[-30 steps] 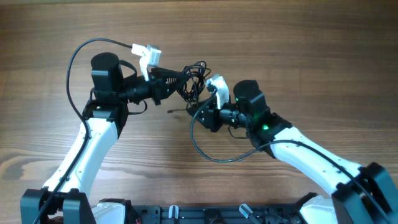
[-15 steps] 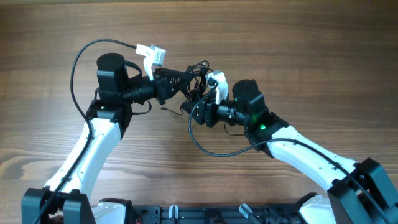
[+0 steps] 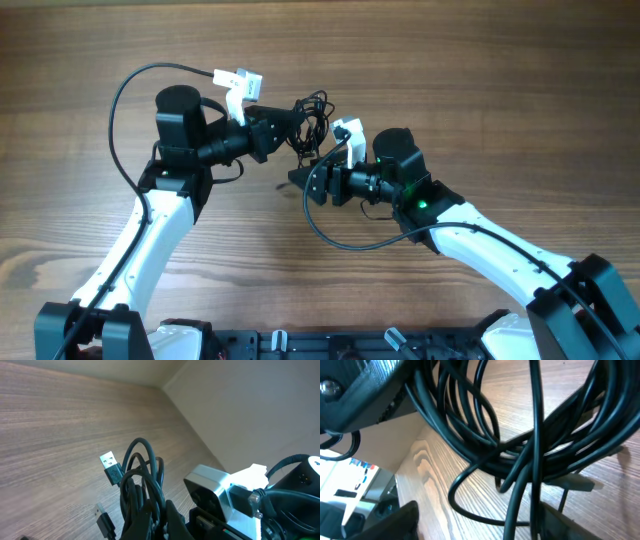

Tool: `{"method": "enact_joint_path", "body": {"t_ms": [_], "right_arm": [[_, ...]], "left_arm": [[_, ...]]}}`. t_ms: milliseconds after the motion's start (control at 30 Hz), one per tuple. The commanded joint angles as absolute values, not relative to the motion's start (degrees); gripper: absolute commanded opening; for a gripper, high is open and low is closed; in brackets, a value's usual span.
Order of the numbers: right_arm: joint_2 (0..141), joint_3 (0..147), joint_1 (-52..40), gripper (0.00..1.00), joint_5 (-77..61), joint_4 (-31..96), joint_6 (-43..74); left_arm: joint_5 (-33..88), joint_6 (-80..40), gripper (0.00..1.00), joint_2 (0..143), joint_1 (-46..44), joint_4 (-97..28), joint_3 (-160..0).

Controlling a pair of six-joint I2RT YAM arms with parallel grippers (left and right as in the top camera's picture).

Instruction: Untangle cables

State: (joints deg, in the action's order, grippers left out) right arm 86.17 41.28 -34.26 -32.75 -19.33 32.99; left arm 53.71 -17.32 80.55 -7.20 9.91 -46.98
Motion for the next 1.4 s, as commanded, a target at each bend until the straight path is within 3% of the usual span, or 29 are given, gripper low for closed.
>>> {"method": "enact_joint_path", "body": {"t_ms": [0,200,300,433,567,767,900,1067,1367], "right_arm": [[87.0,41.2,-34.6,0.63,-28.4,-19.5,33.9],[87.0,41.2,-35.6,0.62,-24.2,-19.4,33.9],[87.0,41.2,-36.9,0.41,-19.3,-18.1,35.8],[87.0,41.2,-37.4,0.05,-14.1,-13.6,39.7],[86.0,41.2,-36.6,0.04,-15.6,-8.7,39.3],[80.9,41.2,-32.8,0.04,-28.5,-5.9,33.0],[78.7,41.2,-30.2,0.04,-35.5,-5.3,33.1],[78.1,41.2,-29.4,0.04,-42.6,-6.5,36.0],[78.1,41.2,-29.1,0.04,-44.7,-8.2,41.2]], "left_arm": [[53.0,-19.1,0.04,79.2,-9.3,9.5,-47.5],[44.8,-22.2,0.04,79.2,-12.5,9.5,-47.5],[40.0,-23.5,0.04,79.2,-14.0,9.5,-47.5],[36.6,-23.0,0.04,79.2,-14.5,9.4,-47.5],[37.6,-21.7,0.04,79.2,-12.1,8.6,-47.5],[54.2,-3.6,0.04,79.2,-8.4,5.7,-47.5],[57.3,3.2,0.04,79.2,-8.3,1.9,-47.5],[63.2,4.3,0.04,79.2,-9.4,0.7,-47.5],[62.9,4.4,0.04,79.2,-11.4,0.4,-47.5]]}}
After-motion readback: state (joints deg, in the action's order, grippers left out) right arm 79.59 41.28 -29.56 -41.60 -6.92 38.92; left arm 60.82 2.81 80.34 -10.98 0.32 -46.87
